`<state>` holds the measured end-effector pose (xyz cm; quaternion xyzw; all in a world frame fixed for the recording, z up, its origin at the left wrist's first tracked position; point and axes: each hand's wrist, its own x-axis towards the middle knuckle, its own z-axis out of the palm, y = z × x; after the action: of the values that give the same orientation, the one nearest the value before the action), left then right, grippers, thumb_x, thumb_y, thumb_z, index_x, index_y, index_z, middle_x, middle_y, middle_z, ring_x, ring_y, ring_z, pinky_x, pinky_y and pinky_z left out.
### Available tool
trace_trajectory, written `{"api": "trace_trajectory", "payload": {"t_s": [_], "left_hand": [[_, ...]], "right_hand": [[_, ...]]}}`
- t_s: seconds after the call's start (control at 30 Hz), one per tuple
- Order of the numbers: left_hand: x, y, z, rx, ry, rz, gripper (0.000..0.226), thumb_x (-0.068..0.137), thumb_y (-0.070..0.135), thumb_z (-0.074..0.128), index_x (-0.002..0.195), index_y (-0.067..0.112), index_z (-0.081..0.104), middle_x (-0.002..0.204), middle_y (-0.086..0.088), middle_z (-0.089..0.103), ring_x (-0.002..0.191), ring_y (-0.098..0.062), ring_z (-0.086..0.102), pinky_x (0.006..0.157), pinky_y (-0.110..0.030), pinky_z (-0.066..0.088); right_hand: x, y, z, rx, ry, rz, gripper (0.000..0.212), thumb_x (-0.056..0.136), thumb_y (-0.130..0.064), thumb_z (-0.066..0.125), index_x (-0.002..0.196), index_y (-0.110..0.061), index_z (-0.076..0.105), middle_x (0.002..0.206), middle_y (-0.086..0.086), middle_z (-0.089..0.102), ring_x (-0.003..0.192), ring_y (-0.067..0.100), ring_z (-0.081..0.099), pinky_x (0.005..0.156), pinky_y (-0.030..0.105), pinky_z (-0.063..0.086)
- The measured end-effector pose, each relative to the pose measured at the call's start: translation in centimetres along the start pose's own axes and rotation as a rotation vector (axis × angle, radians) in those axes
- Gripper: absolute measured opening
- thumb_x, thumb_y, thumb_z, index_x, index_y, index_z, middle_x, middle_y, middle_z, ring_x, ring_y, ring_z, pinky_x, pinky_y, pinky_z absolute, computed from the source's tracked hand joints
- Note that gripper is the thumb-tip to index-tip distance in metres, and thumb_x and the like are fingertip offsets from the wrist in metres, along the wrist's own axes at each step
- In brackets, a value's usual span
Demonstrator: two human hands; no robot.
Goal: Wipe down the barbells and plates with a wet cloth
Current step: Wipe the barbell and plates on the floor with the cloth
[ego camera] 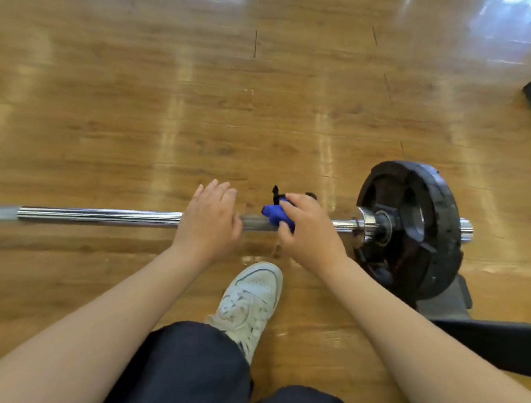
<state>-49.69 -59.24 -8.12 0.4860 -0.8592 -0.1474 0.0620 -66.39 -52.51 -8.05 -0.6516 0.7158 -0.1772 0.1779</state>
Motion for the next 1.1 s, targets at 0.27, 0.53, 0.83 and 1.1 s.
{"api": "trace_trajectory", "payload": {"t_s": [0.27, 0.53, 0.83, 1.1], "left_hand": [[-2.7, -0.3, 0.1, 0.032, 0.025, 0.008, 0.044, 0.089, 0.015, 0.052, 0.130, 0.000, 0.050, 0.141, -0.017, 0.045, 0.137, -0.031, 0.033, 0.115, -0.042, 0.016], [-5.9, -2.7, -3.0, 0.124, 0.052, 0.022, 0.046, 0.087, 0.012, 0.055, 0.132, 0.000, 0.050, 0.141, -0.017, 0.045, 0.137, -0.031, 0.035, 0.115, -0.040, 0.017], [-9.4, -10.3, -7.8, 0.315, -0.037, -0.133, 0.067, 0.061, 0.011, 0.078, 0.122, -0.009, 0.056, 0.130, -0.027, 0.054, 0.122, -0.041, 0.050, 0.100, -0.052, 0.039], [-11.9, -16.1, -7.2, 0.232, -0.082, -0.505, 0.072, 0.095, 0.030, 0.040, 0.150, 0.007, 0.001, 0.159, -0.010, -0.003, 0.146, -0.024, -0.005, 0.118, -0.035, -0.002]], "right_hand": [[-0.4, -0.2, 0.8, 0.003, 0.109, 0.193, 0.054, 0.083, -0.034, 0.070, 0.130, -0.012, 0.056, 0.134, 0.009, 0.046, 0.126, 0.024, 0.039, 0.106, 0.039, 0.028], [0.2, -0.4, -1.3, 0.046, -0.074, 0.170, 0.025, 0.090, -0.014, 0.060, 0.112, -0.004, 0.062, 0.106, 0.009, 0.061, 0.102, 0.025, 0.053, 0.080, 0.026, 0.036], [2.4, -10.7, -0.4, 0.350, 0.018, -0.042, 0.053, 0.088, 0.003, 0.050, 0.138, -0.016, 0.048, 0.110, -0.001, 0.058, 0.098, 0.009, 0.048, 0.076, 0.006, 0.031], [6.5, -20.2, 8.6, 0.146, -0.058, -0.353, 0.049, 0.077, 0.012, 0.054, 0.118, -0.012, 0.067, 0.130, 0.013, 0.055, 0.109, 0.037, 0.051, 0.082, 0.030, 0.038]]}}
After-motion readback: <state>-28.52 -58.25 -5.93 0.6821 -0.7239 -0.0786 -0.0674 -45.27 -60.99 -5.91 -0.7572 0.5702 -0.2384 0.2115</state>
